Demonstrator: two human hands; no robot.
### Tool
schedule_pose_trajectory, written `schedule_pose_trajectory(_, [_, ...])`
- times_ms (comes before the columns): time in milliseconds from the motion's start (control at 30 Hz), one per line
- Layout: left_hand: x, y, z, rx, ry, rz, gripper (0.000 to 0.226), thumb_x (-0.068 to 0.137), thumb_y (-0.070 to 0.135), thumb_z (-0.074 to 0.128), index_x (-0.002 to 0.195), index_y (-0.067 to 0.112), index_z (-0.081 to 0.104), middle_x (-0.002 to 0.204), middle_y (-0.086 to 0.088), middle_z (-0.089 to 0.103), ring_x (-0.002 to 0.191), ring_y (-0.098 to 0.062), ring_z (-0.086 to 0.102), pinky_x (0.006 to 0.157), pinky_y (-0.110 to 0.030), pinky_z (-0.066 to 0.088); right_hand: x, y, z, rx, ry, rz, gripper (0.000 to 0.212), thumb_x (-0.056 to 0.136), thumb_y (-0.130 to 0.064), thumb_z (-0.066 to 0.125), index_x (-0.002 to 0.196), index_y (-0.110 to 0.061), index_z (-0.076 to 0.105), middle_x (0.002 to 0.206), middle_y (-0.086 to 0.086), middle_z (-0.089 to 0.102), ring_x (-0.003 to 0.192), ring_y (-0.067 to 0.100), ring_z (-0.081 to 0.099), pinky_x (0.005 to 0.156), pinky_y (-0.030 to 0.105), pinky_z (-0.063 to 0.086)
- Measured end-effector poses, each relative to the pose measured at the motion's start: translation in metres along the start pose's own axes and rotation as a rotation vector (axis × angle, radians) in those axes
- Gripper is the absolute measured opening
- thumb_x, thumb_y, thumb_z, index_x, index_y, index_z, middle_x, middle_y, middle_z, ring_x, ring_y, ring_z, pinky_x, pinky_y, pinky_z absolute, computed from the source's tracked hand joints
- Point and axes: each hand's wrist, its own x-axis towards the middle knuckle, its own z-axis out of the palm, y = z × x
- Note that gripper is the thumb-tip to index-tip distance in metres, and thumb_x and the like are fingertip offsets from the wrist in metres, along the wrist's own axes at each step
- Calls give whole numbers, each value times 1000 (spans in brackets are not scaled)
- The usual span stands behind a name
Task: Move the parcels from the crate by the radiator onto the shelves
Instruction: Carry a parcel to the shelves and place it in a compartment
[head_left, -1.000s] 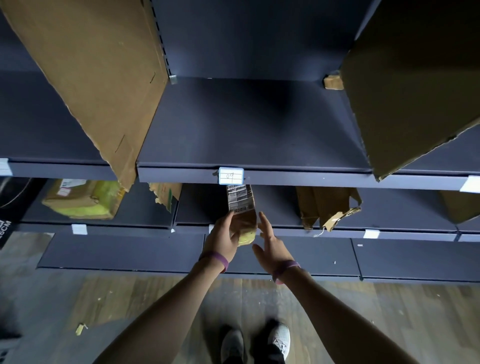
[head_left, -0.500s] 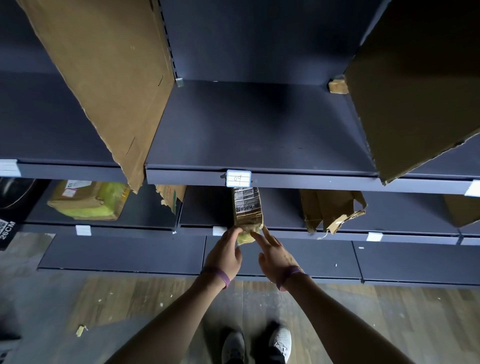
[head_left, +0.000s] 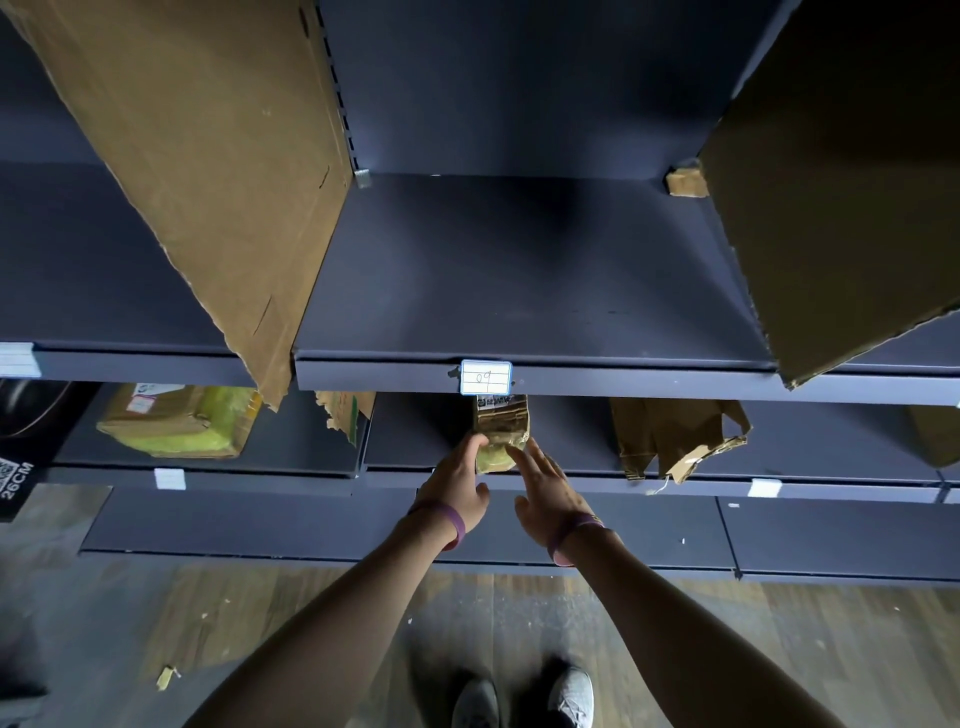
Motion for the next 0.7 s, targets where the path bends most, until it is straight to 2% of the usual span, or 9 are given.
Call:
schedule_pose_trajectory(167, [7, 4, -1, 15, -38, -43, 64, 88, 10, 57, 139, 31, 26, 135, -3, 51, 113, -24, 55, 89, -41, 51, 7, -4, -1, 0, -30, 24, 78, 90, 0, 46, 154, -28, 11, 163, 0, -3, 149, 23, 2, 119, 38, 22])
schedule_pose_trajectory(400, [13, 1, -6, 21, -62, -65, 68, 87, 9, 56, 141, 34, 23, 139, -3, 48, 118, -24, 52, 91, -38, 50, 12, -6, -2, -14, -48, 32, 79, 90, -2, 47, 154, -28, 8, 163, 1, -6, 149, 24, -2, 119, 38, 20])
schedule_pose_trajectory(567, [-1, 2, -6, -13, -60, -17, 70, 91, 9, 54, 149, 30, 20, 153, 3, 31, 134, -21, 38, 104, -37, 41, 4, -6, 0, -27, -64, 62, 75, 93, -5, 46, 154, -29, 9, 162, 3, -6, 149, 26, -3, 119, 38, 16])
schedule_pose_trajectory(700, [-17, 9, -4, -11, -66, 0, 69, 92, 10, 52, 150, 27, 18, 155, 3, 27, 138, -20, 33, 108, -36, 37, -11, -7, -4, -12, -40, 82, 73, 93, -7, 47, 154, -27, 11, 163, 4, -1, 149, 27, 2, 118, 39, 18])
